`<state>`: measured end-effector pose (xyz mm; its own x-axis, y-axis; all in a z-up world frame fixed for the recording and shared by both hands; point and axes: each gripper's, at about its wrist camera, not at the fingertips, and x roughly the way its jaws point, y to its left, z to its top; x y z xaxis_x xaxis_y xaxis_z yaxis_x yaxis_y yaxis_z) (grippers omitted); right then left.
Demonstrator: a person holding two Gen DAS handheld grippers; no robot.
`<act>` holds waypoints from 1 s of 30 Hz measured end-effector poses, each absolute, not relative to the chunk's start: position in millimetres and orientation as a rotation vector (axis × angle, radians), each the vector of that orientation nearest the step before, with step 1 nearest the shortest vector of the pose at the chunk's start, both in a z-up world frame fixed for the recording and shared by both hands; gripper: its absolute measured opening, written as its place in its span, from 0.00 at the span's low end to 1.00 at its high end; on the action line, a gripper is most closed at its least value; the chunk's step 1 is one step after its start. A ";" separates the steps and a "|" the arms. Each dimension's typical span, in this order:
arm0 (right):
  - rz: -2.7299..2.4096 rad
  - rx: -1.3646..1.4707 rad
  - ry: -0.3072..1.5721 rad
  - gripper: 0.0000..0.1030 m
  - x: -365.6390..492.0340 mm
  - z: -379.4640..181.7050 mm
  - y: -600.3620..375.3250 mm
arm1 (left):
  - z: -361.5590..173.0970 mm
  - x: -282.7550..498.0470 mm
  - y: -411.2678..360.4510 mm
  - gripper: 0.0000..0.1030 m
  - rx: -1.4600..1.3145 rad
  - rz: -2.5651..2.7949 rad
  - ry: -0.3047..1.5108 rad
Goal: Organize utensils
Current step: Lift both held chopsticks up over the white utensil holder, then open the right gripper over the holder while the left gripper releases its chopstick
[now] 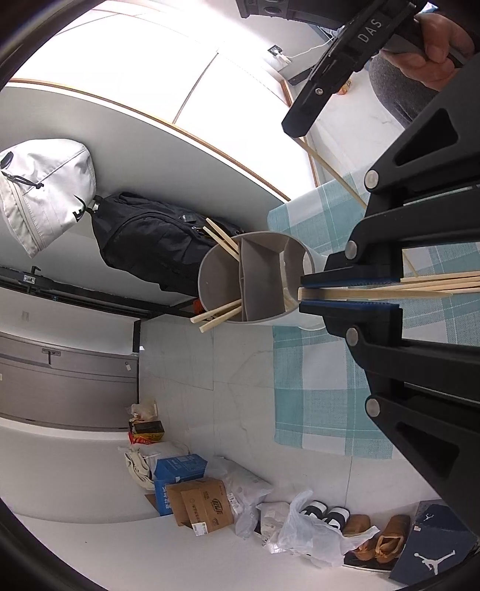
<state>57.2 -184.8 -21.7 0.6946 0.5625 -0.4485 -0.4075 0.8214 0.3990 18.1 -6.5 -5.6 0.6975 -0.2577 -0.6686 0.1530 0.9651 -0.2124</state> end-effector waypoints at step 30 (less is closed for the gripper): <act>0.547 0.224 0.526 0.05 178.7 104.3 -182.2 | 110.7 120.8 -6.2 0.02 -0.203 -0.238 0.672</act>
<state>178.7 -182.2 104.3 0.7270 0.5477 -0.4142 -0.4358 0.8341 0.3381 120.8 -6.2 110.7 0.7576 -0.2814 -0.5890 0.1514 0.9535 -0.2607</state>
